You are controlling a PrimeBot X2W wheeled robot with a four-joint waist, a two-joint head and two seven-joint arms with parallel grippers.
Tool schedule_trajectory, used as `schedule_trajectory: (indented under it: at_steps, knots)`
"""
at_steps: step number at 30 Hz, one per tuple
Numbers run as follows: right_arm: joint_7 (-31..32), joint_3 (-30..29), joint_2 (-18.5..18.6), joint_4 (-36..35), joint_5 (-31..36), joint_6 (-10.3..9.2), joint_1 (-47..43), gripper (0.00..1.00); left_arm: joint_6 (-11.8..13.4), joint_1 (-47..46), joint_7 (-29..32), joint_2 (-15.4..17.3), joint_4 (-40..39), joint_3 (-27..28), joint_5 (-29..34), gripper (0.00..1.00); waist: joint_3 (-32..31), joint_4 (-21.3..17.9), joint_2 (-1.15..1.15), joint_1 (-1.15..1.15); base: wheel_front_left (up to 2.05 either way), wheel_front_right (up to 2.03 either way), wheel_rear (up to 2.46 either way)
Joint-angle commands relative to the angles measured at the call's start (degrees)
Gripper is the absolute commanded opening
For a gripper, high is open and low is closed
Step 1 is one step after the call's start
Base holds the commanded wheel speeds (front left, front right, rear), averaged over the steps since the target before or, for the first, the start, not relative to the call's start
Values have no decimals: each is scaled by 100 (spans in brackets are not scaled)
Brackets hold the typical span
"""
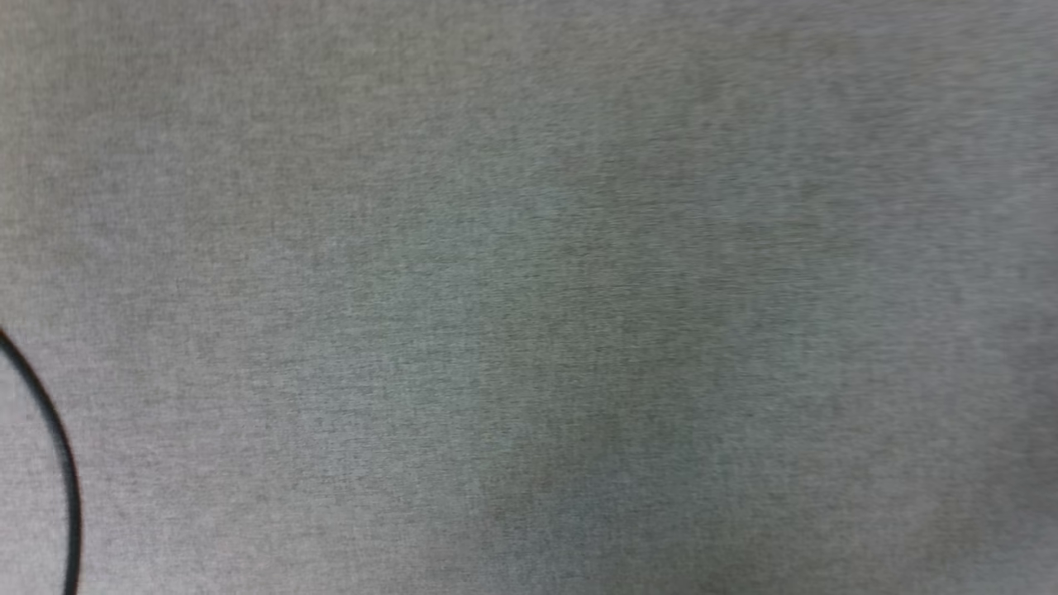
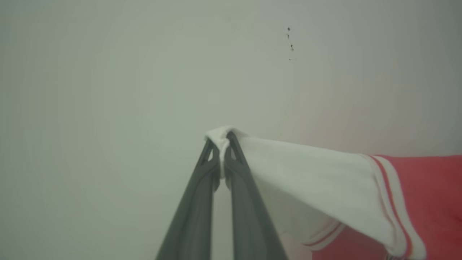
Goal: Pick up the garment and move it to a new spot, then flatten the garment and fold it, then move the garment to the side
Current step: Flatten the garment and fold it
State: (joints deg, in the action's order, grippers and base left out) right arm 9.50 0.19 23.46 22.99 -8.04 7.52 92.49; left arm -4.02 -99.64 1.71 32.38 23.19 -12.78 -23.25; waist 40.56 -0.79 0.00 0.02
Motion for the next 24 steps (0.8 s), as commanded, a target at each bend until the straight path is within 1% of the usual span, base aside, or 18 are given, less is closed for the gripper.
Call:
schedule_trajectory:
  at_steps: [1, 6, 12, 14, 18, 21, 24]
  knots:
    - [-222, 80, -48, 285, 60, -6, -138, 0, -68, 4, -257, -115, 435, -108, 36, 0, 88, 101, 0, -2, 0, 0, 0]
    - [-545, 327, -123, 804, 57, -6, -818, 0, -149, 712, -732, -372, 1075, -275, -105, 0, -95, 151, 0, -2, 0, 0, 0]
    - [-708, 654, -212, 1329, -123, -5, -1798, 0, -207, 1978, -1077, -569, 1568, -527, -191, 0, -534, 155, 0, -2, 0, 0, 0]
    - [-722, 774, -249, 1491, -209, -5, -2114, 0, -230, 2395, -1219, -552, 1651, -620, -181, 0, -747, 124, 0, -2, 0, 0, 0]
    - [-459, 1008, -274, 1862, -431, -5, -2831, 0, -236, 3401, -1395, -469, 1775, -742, -187, 0, -1235, 57, 0, -2, 0, 0, 0]
    - [-313, 1249, -159, 2025, -617, -6, -3317, 0, -253, 4135, -1431, -424, 1787, -827, -277, 0, -1647, 18, 0, -2, 0, 0, 0]
    - [-228, 1398, -76, 2145, -893, -7, -3811, 0, -279, 4949, -1362, -393, 1758, -1055, -250, 0, -2089, -3, 0, -2, 0, 0, 0]
